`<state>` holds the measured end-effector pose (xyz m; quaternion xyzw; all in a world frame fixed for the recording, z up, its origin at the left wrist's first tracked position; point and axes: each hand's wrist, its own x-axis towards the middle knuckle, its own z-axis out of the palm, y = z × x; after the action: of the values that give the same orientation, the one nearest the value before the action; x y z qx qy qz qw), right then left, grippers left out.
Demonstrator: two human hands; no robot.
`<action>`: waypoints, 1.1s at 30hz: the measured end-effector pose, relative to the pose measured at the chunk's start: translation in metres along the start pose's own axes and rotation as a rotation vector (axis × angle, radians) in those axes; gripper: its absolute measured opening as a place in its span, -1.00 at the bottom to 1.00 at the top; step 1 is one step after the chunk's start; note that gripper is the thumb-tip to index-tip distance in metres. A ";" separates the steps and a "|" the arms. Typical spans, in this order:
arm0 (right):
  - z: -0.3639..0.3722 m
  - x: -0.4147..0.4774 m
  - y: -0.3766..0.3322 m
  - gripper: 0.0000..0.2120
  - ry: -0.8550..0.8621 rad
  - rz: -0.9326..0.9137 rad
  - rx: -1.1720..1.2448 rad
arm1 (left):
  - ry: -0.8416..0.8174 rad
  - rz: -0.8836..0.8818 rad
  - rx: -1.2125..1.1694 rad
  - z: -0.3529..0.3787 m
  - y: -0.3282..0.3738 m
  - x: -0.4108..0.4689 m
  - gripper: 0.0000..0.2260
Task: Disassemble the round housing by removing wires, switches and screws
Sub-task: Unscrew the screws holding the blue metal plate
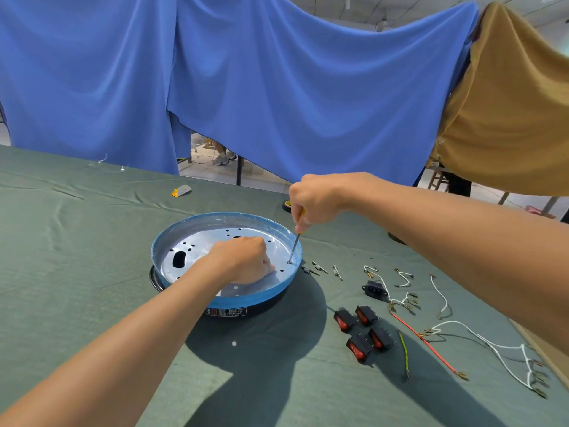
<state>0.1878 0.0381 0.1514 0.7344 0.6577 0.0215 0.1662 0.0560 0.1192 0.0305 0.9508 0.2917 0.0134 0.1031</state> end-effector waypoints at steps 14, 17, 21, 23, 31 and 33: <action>-0.001 0.016 -0.001 -0.60 -0.134 0.201 0.257 | -0.015 -0.032 -0.018 -0.006 0.001 0.003 -0.71; -0.001 0.015 -0.005 -0.68 -0.091 0.150 0.187 | -0.013 -0.035 -0.011 -0.005 0.001 0.004 -0.71; -0.003 0.007 -0.008 -0.75 -0.025 0.039 0.032 | -0.014 -0.035 -0.007 -0.005 0.000 0.003 -0.71; -0.005 0.004 -0.006 -0.83 -0.030 0.011 0.013 | -0.012 -0.036 -0.004 -0.005 0.001 0.003 -0.71; -0.002 0.005 0.004 -0.93 -0.005 -0.036 0.106 | 0.004 -0.040 -0.002 -0.003 0.001 0.003 -0.71; 0.003 0.006 0.005 -0.71 -0.016 0.017 0.131 | 0.000 -0.039 -0.004 -0.003 0.002 0.003 -0.70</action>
<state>0.1942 0.0433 0.1490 0.7494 0.6501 -0.0261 0.1226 0.0596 0.1203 0.0339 0.9447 0.3103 0.0120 0.1054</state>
